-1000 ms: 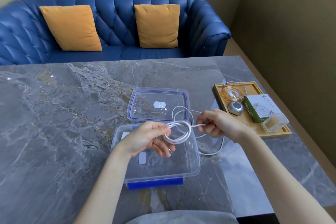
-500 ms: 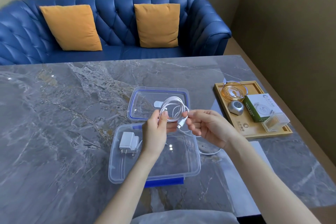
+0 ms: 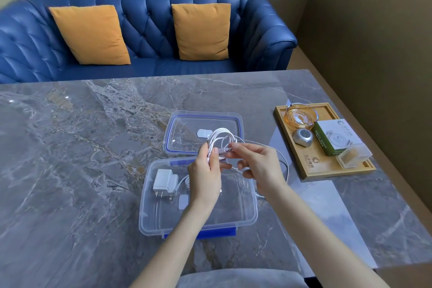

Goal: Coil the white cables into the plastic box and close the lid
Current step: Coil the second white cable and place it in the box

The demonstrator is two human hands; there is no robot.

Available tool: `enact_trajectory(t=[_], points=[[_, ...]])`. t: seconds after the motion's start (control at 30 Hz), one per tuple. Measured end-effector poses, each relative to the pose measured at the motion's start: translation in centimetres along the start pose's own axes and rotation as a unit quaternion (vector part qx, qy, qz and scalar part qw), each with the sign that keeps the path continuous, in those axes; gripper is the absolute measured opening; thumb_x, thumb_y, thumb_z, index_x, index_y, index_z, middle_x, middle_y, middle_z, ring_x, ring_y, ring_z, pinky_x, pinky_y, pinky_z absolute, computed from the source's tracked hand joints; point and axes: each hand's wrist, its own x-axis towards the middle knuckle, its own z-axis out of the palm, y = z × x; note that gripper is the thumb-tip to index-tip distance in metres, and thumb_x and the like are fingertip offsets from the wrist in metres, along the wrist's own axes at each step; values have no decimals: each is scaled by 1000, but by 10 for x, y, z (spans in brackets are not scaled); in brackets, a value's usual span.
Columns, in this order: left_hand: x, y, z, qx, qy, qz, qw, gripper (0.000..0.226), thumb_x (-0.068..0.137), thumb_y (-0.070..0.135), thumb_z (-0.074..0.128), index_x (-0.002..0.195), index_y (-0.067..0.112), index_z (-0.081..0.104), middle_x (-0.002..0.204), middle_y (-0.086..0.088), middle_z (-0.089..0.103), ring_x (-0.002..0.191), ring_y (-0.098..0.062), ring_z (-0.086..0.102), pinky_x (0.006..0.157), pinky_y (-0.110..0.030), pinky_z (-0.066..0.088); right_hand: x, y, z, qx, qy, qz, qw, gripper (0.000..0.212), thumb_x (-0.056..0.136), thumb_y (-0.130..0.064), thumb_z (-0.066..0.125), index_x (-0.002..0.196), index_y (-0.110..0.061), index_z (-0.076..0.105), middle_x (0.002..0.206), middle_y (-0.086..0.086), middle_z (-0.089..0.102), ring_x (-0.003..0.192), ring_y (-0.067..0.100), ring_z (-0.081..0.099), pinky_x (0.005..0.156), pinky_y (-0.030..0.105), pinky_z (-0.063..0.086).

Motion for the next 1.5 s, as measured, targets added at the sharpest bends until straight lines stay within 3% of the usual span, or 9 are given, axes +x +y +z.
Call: enact_trajectory(t=[0.2,0.37,0.47,0.57,0.73,0.93,1.1,1.23,1.5], points=[[6,-10,-1,-2,-24,-6,1000,26,93,30,40,87,12,57,80,-8,73,66,-25,71,66,-47,56,2,-1,-3,-80,44,-45,995,17,75,-10,70,58,-8,71,51,4,64,36,7,33,35,13,27],[5,-12,-6,-75,-118,-40,989,23,96,17,41,84,15,60,79,-5,71,62,-11,71,62,-23,55,16,4,-13,-215,10,-31,976,31,67,-24,78,47,-10,59,40,-1,51,33,4,34,40,18,29],[3,-17,-9,-115,-121,-57,984,20,96,14,40,91,10,59,76,-2,69,56,-8,69,54,-15,51,19,11,-15,-240,7,-38,970,32,63,-30,81,67,-9,56,56,2,55,45,9,44,42,20,33],[0,-24,-10,-124,-131,-69,981,22,96,16,40,89,19,60,75,2,70,54,-11,69,52,-20,52,18,18,-15,-185,-102,-32,977,27,72,-14,76,92,-4,61,71,10,62,55,14,54,42,22,40],[-6,-46,-15,33,-174,-75,981,25,95,20,42,86,5,60,78,-12,68,61,-23,67,57,-25,53,16,36,-16,-231,-153,24,960,25,69,-8,78,84,-2,59,63,5,57,47,10,53,43,23,46],[-8,-75,-25,204,-274,-77,937,30,94,27,42,69,12,46,57,2,43,65,-20,42,55,-28,28,16,54,-16,-405,-209,90,885,29,81,-22,65,94,4,61,77,11,60,62,15,56,45,18,46],[-8,-84,-26,181,-300,-149,925,28,94,28,42,74,13,54,61,2,56,58,-11,52,64,-29,41,21,63,-11,-448,-202,65,868,22,89,-11,45,100,0,61,79,16,63,69,23,60,52,24,48],[-7,-88,-27,144,-303,-195,921,26,93,28,44,80,10,58,66,3,59,57,-6,58,55,-14,44,24,72,-6,-462,-203,53,862,22,86,-7,49,104,-1,59,79,15,65,63,22,58,59,34,54],[-3,-89,-28,22,-267,-259,928,13,85,11,56,73,13,60,72,-7,65,64,-18,62,77,-38,55,27,76,-6,-432,-192,8,881,52,68,-20,78,113,-12,55,77,3,61,61,12,51,49,8,37]])
